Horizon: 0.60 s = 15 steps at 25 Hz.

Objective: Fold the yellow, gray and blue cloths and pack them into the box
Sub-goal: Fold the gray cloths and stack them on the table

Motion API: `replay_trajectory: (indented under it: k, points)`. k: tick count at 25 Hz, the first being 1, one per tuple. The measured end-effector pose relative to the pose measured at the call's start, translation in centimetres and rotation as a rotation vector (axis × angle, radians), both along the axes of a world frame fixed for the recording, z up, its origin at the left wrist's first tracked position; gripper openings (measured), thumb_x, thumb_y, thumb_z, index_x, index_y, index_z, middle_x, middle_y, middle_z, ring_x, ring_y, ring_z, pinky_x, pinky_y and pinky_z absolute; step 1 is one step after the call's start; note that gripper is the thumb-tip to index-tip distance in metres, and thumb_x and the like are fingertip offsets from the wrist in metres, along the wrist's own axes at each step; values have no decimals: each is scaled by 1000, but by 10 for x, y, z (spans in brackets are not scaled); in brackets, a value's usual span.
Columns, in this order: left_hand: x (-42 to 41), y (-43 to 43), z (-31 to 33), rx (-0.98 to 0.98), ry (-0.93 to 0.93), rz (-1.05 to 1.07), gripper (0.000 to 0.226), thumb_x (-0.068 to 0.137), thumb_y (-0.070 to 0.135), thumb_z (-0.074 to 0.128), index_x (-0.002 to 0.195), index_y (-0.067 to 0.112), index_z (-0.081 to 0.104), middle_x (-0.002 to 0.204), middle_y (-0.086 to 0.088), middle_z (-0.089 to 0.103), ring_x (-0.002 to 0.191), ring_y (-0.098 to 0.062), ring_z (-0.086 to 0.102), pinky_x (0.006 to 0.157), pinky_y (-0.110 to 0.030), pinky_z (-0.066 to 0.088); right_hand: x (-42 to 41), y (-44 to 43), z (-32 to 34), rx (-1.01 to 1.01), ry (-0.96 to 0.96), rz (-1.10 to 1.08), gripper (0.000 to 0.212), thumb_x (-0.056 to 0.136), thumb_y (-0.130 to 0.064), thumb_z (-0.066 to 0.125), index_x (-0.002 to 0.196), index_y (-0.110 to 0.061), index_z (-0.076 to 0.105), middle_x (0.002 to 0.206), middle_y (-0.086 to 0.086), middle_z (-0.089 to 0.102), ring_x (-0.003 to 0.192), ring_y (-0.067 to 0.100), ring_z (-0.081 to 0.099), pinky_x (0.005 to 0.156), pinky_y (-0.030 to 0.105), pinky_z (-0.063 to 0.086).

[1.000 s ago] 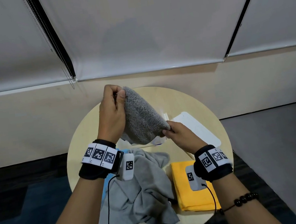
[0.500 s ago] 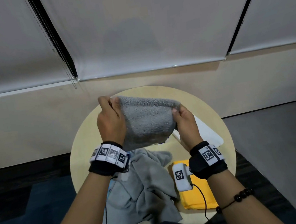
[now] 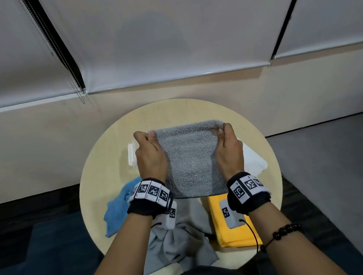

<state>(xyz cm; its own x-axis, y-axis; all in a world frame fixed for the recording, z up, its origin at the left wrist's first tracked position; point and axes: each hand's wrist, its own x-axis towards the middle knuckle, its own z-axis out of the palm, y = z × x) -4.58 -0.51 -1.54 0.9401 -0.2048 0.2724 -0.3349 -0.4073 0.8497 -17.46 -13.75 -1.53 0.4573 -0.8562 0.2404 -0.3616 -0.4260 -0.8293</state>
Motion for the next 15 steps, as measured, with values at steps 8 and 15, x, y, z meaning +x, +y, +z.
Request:
replay_trajectory:
  k: [8,15]
  points:
    - [-11,-11,-20,-259,704,-267,48,96,65,45,96,21,64,87,3,67,82,-18,64,72,-31,51,-9,-14,-22,44,87,-42,18,109,-29,33,94,-21,38,68,7,54,57,29,49,52,37,31]
    - [-38,-12,-48,147,302,-226,53,104,51,37,132,7,48,107,-13,68,104,-34,64,87,-41,50,-26,-25,-39,76,195,-34,28,109,-42,29,91,-23,40,68,-1,54,56,13,50,46,26,26]
